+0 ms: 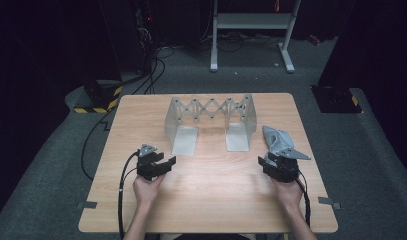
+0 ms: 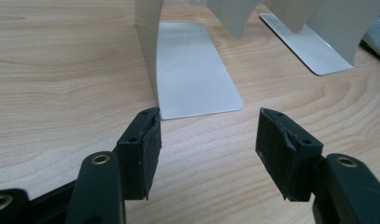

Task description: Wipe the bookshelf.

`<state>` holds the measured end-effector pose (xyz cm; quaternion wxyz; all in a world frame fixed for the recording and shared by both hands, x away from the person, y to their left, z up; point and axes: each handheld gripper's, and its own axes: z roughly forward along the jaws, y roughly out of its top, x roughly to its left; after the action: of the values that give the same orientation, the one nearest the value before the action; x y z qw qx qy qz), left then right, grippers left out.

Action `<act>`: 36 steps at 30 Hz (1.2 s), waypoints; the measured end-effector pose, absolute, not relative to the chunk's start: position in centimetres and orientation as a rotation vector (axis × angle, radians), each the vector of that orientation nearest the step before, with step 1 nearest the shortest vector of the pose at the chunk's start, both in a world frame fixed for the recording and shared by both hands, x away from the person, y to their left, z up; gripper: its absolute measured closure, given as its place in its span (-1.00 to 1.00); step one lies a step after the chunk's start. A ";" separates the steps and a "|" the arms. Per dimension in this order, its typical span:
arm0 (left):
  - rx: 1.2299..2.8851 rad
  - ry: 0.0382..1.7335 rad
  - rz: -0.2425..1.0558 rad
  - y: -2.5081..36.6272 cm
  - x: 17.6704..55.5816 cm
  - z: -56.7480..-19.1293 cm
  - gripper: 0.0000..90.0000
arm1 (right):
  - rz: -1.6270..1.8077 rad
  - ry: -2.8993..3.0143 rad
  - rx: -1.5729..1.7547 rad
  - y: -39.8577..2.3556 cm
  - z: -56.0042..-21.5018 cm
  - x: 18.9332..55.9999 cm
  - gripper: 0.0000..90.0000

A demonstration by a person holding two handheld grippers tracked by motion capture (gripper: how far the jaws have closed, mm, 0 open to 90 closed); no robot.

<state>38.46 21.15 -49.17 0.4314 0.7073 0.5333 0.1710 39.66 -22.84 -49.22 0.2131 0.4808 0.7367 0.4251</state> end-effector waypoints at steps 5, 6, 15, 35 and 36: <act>1.784 1.307 0.424 20.7 37.8 -49.4 -0.12 | 1.184 2.080 1.321 -22.0 -49.7 39.1 0.14; 1.785 1.306 0.425 20.6 37.7 -49.5 -0.12 | 1.187 2.086 1.318 -21.9 -49.7 39.0 0.15; 1.849 1.285 0.443 19.6 36.9 -50.3 -0.12 | 1.164 2.154 1.297 -20.7 -50.5 38.6 0.14; 1.935 1.294 0.507 18.0 37.5 -52.0 -0.14 | 1.023 2.212 1.269 -19.1 -52.4 39.4 0.08; 1.934 1.298 0.511 18.0 37.6 -52.0 -0.14 | 1.017 2.214 1.274 -19.0 -52.5 39.5 0.08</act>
<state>37.56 18.02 -52.04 0.3696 0.7535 0.5059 0.1990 39.52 -19.01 -52.47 0.1948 0.4545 0.7898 0.3629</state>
